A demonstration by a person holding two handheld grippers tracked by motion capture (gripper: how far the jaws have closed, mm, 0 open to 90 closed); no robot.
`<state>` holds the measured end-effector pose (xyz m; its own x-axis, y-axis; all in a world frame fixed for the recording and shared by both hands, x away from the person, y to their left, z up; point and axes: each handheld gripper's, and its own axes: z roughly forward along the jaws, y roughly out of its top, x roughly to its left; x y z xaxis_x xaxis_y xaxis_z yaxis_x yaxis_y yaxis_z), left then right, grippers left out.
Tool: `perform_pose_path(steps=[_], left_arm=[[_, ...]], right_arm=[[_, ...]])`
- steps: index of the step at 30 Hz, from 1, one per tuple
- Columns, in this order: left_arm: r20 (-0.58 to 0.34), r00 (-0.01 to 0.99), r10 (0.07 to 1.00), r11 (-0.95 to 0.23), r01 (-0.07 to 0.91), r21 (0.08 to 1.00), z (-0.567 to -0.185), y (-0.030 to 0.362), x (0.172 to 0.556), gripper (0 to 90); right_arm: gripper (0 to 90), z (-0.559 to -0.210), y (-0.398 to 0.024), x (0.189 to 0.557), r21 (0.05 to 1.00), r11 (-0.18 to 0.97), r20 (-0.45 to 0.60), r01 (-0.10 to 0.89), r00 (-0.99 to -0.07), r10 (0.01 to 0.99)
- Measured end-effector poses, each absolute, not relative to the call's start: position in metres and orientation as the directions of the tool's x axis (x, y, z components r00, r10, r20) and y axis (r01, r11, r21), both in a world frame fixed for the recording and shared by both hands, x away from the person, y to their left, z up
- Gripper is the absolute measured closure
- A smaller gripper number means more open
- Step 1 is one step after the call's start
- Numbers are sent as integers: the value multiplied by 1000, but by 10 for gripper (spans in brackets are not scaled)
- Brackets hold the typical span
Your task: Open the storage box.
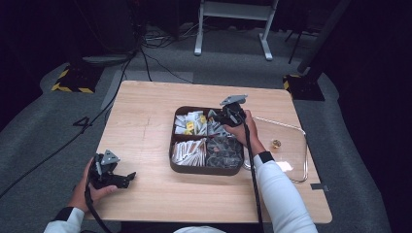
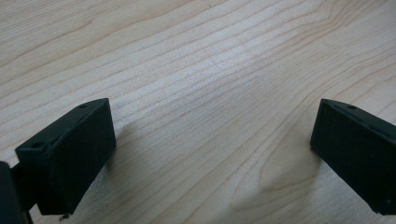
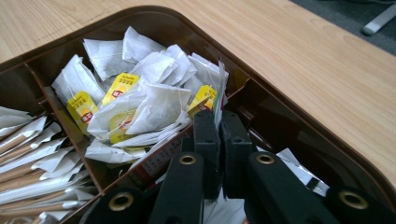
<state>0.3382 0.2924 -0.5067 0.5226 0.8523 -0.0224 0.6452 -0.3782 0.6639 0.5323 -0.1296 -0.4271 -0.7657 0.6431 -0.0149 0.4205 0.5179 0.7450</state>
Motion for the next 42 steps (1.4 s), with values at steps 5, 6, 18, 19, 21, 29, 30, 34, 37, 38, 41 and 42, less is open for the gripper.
perform_pose_path(steps=[5,6,18,19,21,29,30,34,37,38,41,42], left_arm=[[-23,523,852,-378,645,664,-507,292,338,3],[-23,522,852,-378,645,664,-507,292,338,3],[-22,523,852,-379,645,663,-507,292,338,3],[-22,522,853,-378,645,664,-507,292,338,3],[-22,522,852,-378,645,664,-507,292,338,3],[-23,524,852,-379,646,662,-507,293,338,3],[-23,524,852,-380,646,662,-507,293,338,3],[-23,524,852,-379,646,662,-507,293,338,3],[-24,525,851,-381,646,662,-506,293,339,2],[-24,525,851,-381,646,662,-506,293,339,2],[-26,530,848,-382,645,662,-507,293,339,1],[-27,530,848,-383,645,661,-507,293,339,1]], right_arm=[[893,-421,-135,525,768,505,-8,394,-783,622],[893,-421,-135,524,767,507,-9,392,-784,620],[895,-410,-150,510,811,468,-11,352,-790,613],[895,-410,-152,508,815,464,-9,348,-793,609],[896,-410,-156,505,820,461,-10,340,-796,605],[896,-404,-170,494,839,440,-3,319,-807,591],[896,-402,-171,492,840,440,-6,316,-807,590],[895,-397,-174,485,851,433,-9,296,-818,576],[896,-391,-177,477,862,425,-11,278,-826,563],[896,-391,-177,477,862,425,-11,278,-826,563],[896,-383,-181,464,871,424,-24,249,-840,542],[896,-383,-182,463,873,422,-22,245,-844,536]])
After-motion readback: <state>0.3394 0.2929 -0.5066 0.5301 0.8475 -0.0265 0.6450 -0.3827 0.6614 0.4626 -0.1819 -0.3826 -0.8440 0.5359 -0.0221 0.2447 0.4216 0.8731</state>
